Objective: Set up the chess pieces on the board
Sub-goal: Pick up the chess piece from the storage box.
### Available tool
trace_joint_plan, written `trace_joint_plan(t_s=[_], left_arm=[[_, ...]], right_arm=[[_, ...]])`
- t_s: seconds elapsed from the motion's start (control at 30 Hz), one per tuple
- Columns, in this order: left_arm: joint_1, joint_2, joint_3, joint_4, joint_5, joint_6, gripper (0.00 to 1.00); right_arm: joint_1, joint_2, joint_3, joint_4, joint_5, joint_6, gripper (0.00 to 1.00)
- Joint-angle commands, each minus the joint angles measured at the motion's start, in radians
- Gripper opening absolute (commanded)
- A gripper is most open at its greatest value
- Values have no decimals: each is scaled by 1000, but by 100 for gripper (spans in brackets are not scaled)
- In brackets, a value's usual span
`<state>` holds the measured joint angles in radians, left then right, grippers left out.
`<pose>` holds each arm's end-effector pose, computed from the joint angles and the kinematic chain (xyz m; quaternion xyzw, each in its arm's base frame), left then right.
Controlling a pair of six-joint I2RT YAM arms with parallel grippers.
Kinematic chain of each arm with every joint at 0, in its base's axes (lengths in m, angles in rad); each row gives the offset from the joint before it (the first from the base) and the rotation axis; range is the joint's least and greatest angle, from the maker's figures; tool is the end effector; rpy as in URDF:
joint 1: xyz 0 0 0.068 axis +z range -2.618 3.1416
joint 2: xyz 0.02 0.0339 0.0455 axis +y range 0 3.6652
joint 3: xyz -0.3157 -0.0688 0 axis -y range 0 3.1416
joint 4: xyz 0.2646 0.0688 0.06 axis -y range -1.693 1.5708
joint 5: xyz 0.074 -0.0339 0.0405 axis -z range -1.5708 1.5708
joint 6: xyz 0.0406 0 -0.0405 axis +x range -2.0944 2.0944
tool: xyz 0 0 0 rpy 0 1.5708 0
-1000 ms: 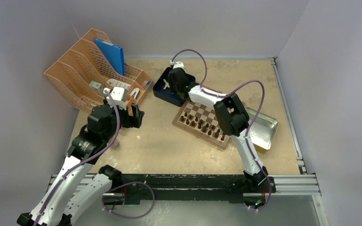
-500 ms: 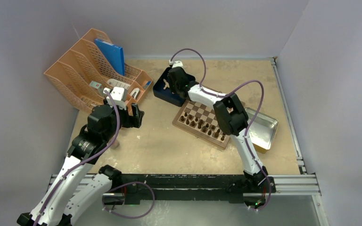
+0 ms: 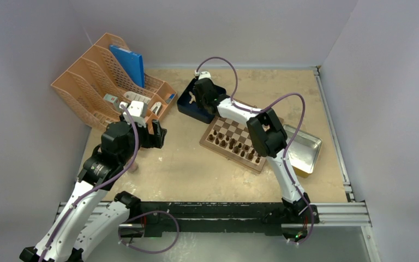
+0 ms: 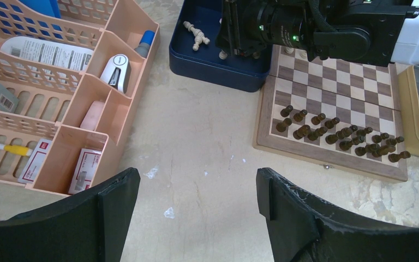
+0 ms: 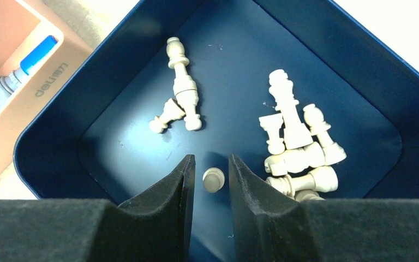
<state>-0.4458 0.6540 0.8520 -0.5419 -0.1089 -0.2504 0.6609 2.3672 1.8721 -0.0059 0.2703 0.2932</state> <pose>0.1144 -0.0498 0.3779 0.0485 0.8156 -0.1543 0.5555 0.4852 0.3636 0.2070 -0.0883 0.8507 0.1289 0.5019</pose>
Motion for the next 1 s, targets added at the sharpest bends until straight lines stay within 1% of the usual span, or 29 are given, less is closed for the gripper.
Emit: trace_joint_plan(t_s=[0.0,0.27,0.47,0.67,0.97], left_arm=[[1,-10,-5,24,-12,-1,78],[2,-9,-5,24,-13,-1,78],[1,-9,-4,23,-14,-1,78],[1,-9,-4,23,-14,-1,78],[1,-10,-5,25,-11,-1,78]], right_arm=[[5,4,30,-19,7,-10,31],[7,12,27,-29,10,-1,29],[9,-2,21,-12,25,-5,19],[9,-55,5,1,30,-13,13],[8,-175,-67,1,-3,26,11]])
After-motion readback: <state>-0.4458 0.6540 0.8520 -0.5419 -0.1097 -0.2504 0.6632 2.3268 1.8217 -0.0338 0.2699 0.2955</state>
